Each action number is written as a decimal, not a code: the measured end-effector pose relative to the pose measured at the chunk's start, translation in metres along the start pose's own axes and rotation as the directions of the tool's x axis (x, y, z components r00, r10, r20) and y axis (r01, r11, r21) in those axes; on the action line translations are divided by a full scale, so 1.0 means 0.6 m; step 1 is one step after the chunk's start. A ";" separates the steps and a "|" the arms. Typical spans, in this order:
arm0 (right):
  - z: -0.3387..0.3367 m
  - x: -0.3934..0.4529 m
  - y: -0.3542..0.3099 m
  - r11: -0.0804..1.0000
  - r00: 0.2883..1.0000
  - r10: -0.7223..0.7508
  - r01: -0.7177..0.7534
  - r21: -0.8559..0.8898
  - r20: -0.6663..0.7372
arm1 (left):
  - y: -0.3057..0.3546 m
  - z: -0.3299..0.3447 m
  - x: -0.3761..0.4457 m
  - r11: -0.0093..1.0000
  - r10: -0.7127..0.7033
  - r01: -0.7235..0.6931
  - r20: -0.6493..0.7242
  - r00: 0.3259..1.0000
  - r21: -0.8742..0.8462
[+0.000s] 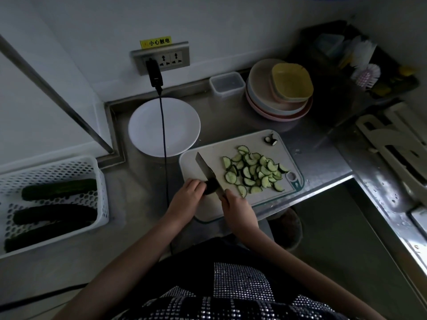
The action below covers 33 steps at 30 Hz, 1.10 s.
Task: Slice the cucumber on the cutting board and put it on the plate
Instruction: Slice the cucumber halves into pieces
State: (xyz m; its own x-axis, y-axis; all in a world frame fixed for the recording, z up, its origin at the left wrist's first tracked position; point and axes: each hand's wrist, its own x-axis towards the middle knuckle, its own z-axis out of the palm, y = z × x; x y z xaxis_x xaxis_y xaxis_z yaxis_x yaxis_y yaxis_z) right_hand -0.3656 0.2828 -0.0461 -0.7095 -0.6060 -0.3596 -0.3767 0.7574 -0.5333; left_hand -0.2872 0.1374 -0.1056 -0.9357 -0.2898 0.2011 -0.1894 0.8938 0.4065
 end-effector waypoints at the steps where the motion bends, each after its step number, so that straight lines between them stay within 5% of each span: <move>1: 0.001 0.000 0.000 1.000 1.000 0.001 -0.001 -0.009 0.004 | 0.000 0.000 0.000 1.000 0.003 -0.003 -0.004 1.000 0.004; 20: 0.010 0.017 0.017 0.983 0.993 0.032 -0.011 -0.181 0.113 | -0.001 0.010 -0.004 0.999 0.000 -0.002 -0.046 0.999 -0.042; 33: -0.047 0.037 0.055 0.982 0.988 0.144 -0.150 -0.115 -0.058 | -0.005 0.009 0.000 0.998 0.048 -0.049 -0.025 0.999 -0.026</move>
State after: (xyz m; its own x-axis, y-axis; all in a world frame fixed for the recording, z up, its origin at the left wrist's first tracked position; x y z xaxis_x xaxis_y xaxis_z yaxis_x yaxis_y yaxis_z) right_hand -0.4109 0.3011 -0.0500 -0.7896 -0.4752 -0.3881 -0.3319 0.8629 -0.3811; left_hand -0.2881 0.1368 -0.1118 -0.9360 -0.2548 0.2430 -0.1357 0.8979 0.4188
